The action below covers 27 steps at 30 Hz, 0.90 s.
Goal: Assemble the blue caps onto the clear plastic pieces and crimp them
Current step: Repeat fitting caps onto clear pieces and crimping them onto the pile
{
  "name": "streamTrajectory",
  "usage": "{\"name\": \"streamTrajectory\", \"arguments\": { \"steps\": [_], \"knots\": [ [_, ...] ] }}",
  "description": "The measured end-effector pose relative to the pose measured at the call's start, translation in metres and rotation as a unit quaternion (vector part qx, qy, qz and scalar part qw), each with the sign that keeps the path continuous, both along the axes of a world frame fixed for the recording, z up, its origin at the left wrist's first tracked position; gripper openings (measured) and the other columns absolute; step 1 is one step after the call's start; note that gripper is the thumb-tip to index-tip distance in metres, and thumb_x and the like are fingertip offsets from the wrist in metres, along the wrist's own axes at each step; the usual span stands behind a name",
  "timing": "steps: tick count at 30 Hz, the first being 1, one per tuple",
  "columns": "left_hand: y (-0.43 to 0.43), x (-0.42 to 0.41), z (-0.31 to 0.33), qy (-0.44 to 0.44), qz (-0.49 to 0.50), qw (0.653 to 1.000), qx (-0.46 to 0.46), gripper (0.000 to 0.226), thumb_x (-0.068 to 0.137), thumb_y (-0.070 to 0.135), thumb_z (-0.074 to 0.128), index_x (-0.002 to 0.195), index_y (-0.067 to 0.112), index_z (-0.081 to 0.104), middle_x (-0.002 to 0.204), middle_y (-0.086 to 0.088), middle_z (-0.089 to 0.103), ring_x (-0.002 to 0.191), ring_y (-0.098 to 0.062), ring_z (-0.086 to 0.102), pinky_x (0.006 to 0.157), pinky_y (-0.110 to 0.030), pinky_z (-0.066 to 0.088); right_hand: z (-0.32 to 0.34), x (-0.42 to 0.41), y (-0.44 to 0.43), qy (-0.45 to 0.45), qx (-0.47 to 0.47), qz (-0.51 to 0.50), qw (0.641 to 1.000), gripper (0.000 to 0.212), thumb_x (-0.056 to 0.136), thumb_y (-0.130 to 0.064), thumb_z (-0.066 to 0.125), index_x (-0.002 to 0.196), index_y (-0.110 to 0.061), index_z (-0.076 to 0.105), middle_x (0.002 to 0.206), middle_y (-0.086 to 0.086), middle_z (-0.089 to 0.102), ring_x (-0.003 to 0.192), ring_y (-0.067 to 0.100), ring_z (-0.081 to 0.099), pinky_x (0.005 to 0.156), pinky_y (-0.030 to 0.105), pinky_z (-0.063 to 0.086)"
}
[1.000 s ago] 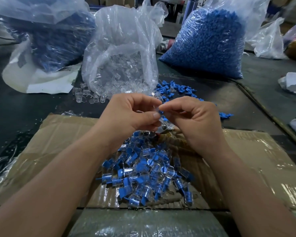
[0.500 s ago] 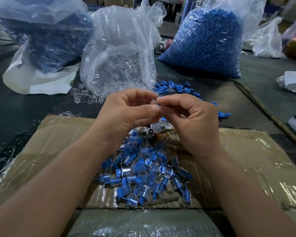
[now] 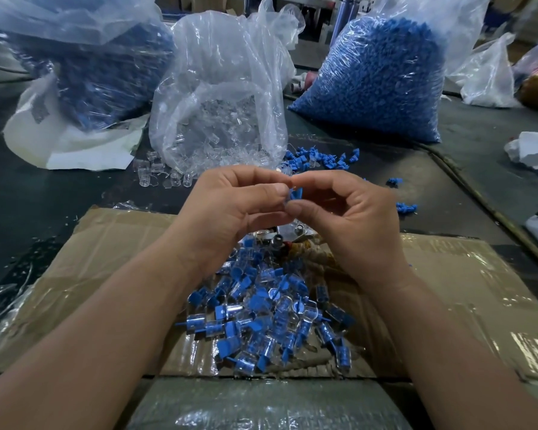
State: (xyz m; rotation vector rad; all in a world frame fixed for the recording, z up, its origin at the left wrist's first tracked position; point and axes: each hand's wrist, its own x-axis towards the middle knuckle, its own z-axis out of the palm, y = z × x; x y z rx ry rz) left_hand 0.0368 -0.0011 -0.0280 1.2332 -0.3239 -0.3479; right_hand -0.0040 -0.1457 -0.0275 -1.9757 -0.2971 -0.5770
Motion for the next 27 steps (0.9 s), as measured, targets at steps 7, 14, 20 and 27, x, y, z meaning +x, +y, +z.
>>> {"name": "streamTrajectory", "arguments": {
  "steps": [7, 14, 20, 27],
  "knots": [
    [0.0, -0.0005, -0.0007, -0.004, -0.002, 1.0, -0.007, 0.011, 0.063, 0.009, 0.064, 0.071, 0.009, 0.071, 0.073, -0.007, 0.071, 0.068, -0.016, 0.069, 0.062, -0.02, 0.054, -0.0022, 0.0004, 0.0026, 0.011, 0.027, -0.015, 0.999, 0.022, 0.065, -0.032, 0.068, 0.086, -0.031, 0.063, 0.084, -0.012, 0.067, 0.079, 0.006, 0.067, 0.075, 0.024, 0.055],
    [0.0023, -0.0007, 0.0019, -0.008, 0.011, 0.999, 0.031, 0.021, 0.058, 0.018, 0.067, 0.076, 0.009, 0.07, 0.07, -0.007, 0.071, 0.062, -0.016, 0.068, 0.054, -0.021, 0.054, -0.0023, 0.0, 0.0008, -0.026, 0.002, -0.039, 0.999, 0.027, 0.069, -0.018, 0.074, 0.094, -0.023, 0.065, 0.082, -0.014, 0.066, 0.077, 0.003, 0.066, 0.074, 0.021, 0.054],
    [0.0034, -0.002, 0.0045, -0.01, 0.0, 0.995, 0.098, 0.008, 0.062, 0.008, 0.069, 0.07, 0.01, 0.066, 0.062, -0.01, 0.068, 0.054, -0.017, 0.065, 0.05, -0.022, 0.053, -0.0039, -0.0012, -0.0007, -0.041, -0.069, -0.027, 0.996, 0.029, 0.071, -0.012, 0.075, 0.099, -0.011, 0.069, 0.088, -0.009, 0.064, 0.086, 0.005, 0.063, 0.077, 0.017, 0.052],
    [0.0001, -0.004, 0.0055, -0.048, 0.035, 0.992, 0.11, 0.02, 0.074, -0.007, 0.063, 0.063, 0.01, 0.065, 0.056, -0.009, 0.066, 0.051, -0.015, 0.063, 0.051, -0.021, 0.054, -0.0029, -0.0006, -0.0012, -0.025, -0.048, 0.01, 0.998, 0.034, 0.07, -0.01, 0.075, 0.1, -0.022, 0.063, 0.088, -0.013, 0.065, 0.087, 0.003, 0.064, 0.079, 0.017, 0.052]
  ]
}}
